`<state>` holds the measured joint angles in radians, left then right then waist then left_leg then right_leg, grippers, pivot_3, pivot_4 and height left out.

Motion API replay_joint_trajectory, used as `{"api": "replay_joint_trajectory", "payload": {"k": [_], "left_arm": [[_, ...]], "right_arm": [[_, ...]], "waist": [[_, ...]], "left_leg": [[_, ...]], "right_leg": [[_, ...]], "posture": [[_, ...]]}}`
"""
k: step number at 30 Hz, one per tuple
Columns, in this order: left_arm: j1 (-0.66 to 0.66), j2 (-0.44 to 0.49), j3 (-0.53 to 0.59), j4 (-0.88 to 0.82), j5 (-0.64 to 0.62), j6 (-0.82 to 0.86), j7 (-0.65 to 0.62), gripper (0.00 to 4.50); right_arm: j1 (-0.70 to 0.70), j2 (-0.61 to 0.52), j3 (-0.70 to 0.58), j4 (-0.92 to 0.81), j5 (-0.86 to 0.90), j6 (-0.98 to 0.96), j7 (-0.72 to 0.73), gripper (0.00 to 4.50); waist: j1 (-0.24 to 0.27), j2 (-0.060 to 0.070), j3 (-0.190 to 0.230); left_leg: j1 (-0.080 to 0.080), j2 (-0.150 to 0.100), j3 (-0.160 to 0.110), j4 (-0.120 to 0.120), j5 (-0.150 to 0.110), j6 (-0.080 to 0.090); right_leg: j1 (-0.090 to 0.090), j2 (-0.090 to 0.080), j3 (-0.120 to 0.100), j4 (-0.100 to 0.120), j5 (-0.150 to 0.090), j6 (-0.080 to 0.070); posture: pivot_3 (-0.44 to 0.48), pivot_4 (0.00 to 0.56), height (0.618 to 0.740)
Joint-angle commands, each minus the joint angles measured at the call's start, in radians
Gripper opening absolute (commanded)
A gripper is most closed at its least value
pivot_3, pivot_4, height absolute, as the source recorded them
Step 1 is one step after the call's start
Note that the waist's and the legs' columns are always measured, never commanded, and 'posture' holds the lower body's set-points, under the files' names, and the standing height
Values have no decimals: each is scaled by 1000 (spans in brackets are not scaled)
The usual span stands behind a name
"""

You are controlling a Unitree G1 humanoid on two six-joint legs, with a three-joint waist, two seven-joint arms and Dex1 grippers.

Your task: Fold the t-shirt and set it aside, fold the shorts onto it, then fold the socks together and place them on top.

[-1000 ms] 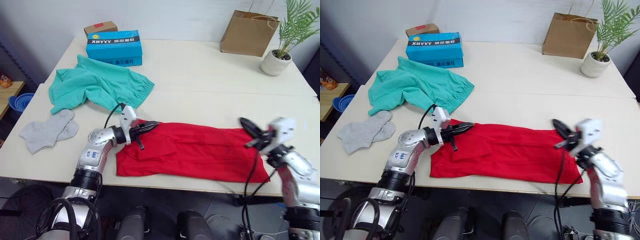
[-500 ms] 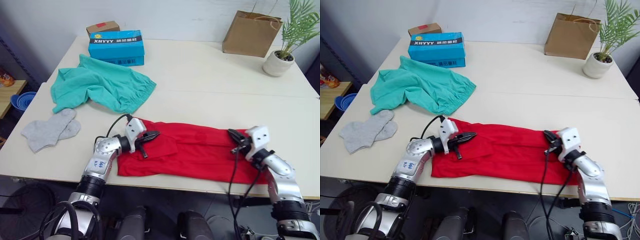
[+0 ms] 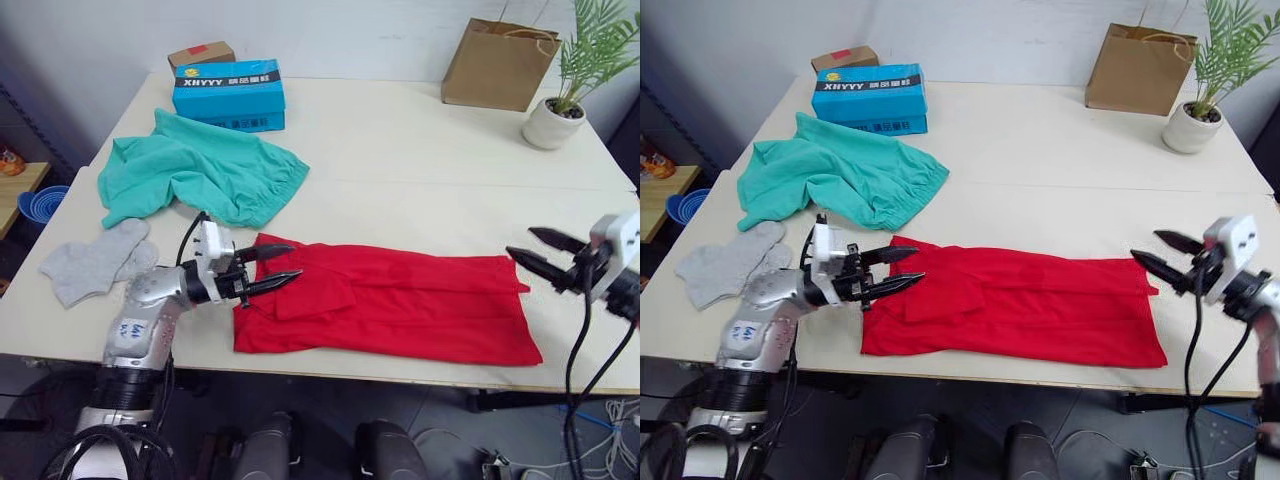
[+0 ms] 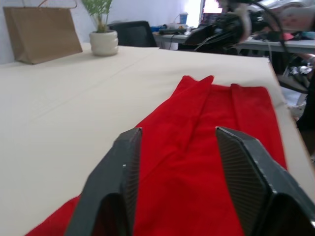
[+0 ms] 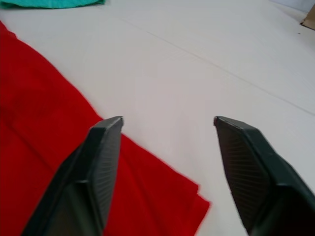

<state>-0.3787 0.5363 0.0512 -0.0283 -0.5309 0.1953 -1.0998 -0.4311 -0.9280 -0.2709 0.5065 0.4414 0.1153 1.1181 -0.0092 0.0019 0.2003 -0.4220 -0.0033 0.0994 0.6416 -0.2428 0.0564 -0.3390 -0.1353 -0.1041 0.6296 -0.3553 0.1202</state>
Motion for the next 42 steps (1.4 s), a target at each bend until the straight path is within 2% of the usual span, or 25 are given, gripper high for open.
{"api": "replay_joint_trajectory", "payload": {"k": [1, 3, 4, 9, 12, 17, 20, 29, 31, 32, 35, 42], "left_arm": [[27, 66, 32, -94, -58, 67, -41, 3702], [55, 100, 37, -130, -51, 70, -54, 4385], [69, 109, 42, -153, -60, 77, -54, 4451], [147, 140, 61, -262, -158, 182, -68, 4451], [202, 145, 61, -299, -156, 183, -64, 4451], [214, 144, 67, -321, -157, 185, -54, 4451], [214, 146, 67, -318, -151, 180, -55, 4500], [194, 136, 63, -303, -132, 158, -37, 4500], [187, 136, 63, -293, -128, 152, -34, 4500], [182, 134, 63, -285, -122, 143, -32, 4500], [148, 107, 61, -224, -66, 79, 5, 4500], [135, 14, 69, -186, -15, 1, 112, 4500]], "right_arm": [[-166, -46, 133, 215, -142, 20, 109, 4439], [-276, -50, 196, 343, -215, 3, 147, 4500], [-325, -47, 223, 401, -247, 1, 156, 4500], [-484, -5, 295, 592, -348, -3, 183, 4500], [-541, 25, 340, 660, -414, 14, 181, 4500], [-594, 40, 389, 719, -491, 69, 245, 4500], [-604, 53, 396, 730, -515, 59, 247, 3875], [-613, 62, 396, 725, -549, 9, 294, 718], [-622, 64, 390, 723, -548, 0, 320, 152], [-628, 66, 388, 724, -552, -6, 305, 53], [-655, 82, 391, 738, -601, -151, 88, 53], [-702, 135, 368, 779, -655, -376, -285, 53]], "waist": [[-5, 0, 0], [-14, 0, 0], [-15, 0, 0], [-19, 1, 1], [-22, 1, 1], [-18, 1, 2], [-19, 1, 2], [-21, 1, 2], [-21, 1, 2], [-21, 1, 2], [-22, 1, 2], [-21, 1, 2]], "left_leg": [[0, 0, 0, -1, 0, 0], [0, 0, 0, -4, 1, 0], [0, 0, 0, -6, 1, 0], [-1, -1, 0, -10, 2, -2], [-1, -1, 1, -10, 2, -2], [0, -1, 1, -9, 4, -2], [0, -1, 0, -9, 4, -4], [0, 0, 0, -11, 5, -5], [0, 0, 0, -11, 5, -5], [0, 0, 0, -11, 5, -5], [0, 0, 1, -10, 5, -4], [0, 0, 1, -10, 7, -5]], "right_leg": [[0, 0, 0, 0, 0, 0], [-1, 0, 0, -2, 0, 0], [-1, 0, 0, -3, 0, 0], [-1, 1, -2, -3, 0, 0], [-1, 2, -2, -4, 0, 0], [-1, 1, -1, -4, 0, 0], [-1, 1, -1, -4, 1, -2], [-2, 3, -1, -3, 1, -2], [-2, 3, -1, -3, 1, -2], [-2, 3, -1, -3, 1, -2], [-2, 3, -1, -3, 1, -2], [-3, 3, -1, -2, 1, -2]], "posture": [[0, 150, 740], [0, 150, 740], [0, 150, 740], [0, 150, 740], [0, 150, 740], [0, 150, 740], [0, 150, 740], [0, 150, 740], [0, 150, 740], [0, 150, 740], [0, 150, 740], [0, 150, 740]]}}
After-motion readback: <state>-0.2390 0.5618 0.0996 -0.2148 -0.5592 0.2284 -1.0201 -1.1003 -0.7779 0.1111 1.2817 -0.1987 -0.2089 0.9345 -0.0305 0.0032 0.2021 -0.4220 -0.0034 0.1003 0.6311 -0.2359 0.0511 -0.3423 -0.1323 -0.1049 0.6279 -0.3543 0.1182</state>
